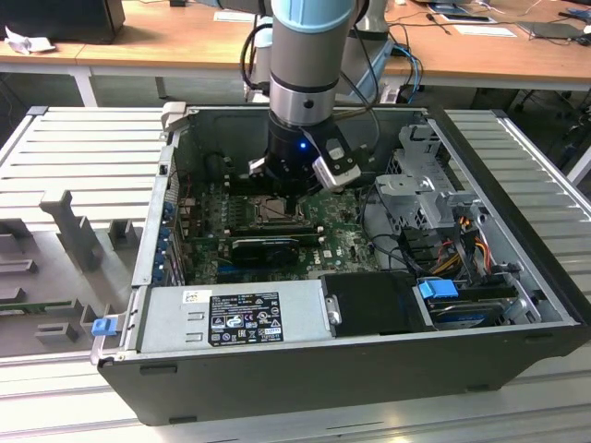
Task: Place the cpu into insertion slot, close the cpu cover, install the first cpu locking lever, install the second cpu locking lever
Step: 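Install the second cpu locking lever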
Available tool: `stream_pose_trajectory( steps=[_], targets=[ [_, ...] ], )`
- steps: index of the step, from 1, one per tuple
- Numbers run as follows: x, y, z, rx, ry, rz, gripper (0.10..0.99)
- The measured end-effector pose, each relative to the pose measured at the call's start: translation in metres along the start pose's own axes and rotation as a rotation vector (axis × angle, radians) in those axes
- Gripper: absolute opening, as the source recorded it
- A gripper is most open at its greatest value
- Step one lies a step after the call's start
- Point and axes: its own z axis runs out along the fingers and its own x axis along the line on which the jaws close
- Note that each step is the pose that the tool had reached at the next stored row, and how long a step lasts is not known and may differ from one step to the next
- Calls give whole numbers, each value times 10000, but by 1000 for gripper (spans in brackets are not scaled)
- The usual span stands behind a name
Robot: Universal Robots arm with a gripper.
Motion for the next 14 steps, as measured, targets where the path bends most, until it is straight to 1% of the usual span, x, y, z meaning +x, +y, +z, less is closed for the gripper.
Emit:
stream_pose_trajectory(
  steps=[1, 2, 6, 8, 11, 14],
  targets=[
    [36, 1, 5, -72, -3, -4, 106],
    [75, 1, 7, -117, -5, -2, 106],
    [261, -35, 11, -191, -7, -2, 106],
    [267, -67, 11, -215, -7, -3, 106],
    [269, -140, 7, -254, -8, -3, 106],
    [270, -170, 5, -267, -9, -3, 106]
  ],
)
